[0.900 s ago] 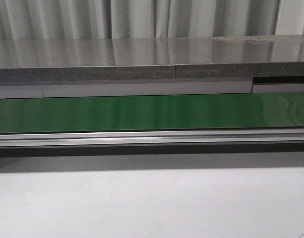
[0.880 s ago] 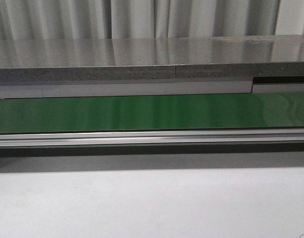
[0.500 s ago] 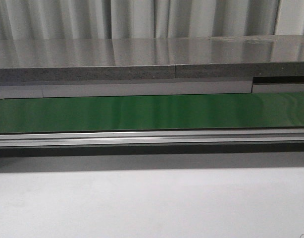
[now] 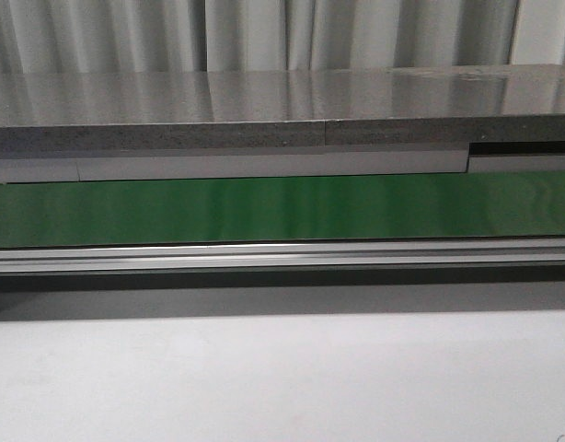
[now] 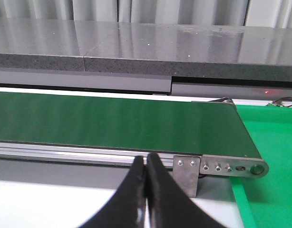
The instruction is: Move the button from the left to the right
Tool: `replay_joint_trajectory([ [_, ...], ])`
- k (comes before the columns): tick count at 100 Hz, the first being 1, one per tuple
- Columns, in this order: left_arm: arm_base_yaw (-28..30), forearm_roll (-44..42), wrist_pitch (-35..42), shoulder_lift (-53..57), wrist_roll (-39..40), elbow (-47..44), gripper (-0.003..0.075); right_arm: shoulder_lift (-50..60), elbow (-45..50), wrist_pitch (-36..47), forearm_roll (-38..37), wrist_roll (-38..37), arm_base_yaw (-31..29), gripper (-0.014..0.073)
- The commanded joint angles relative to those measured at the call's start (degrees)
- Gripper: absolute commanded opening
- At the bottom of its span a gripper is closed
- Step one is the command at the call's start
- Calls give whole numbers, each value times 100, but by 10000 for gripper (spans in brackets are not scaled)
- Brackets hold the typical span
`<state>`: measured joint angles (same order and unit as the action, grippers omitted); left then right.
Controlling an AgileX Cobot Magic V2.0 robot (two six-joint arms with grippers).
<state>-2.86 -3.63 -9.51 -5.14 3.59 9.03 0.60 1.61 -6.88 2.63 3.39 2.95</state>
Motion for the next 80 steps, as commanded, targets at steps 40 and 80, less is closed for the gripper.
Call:
replay_joint_trajectory([
  [40, -45, 363, -2572, -3539, 61, 3369, -20, 117, -89, 445, -22, -6, -2, -68],
  [80, -45, 407, -3036, -4716, 61, 3845, -20, 117, -89, 445, -22, -6, -2, -68],
])
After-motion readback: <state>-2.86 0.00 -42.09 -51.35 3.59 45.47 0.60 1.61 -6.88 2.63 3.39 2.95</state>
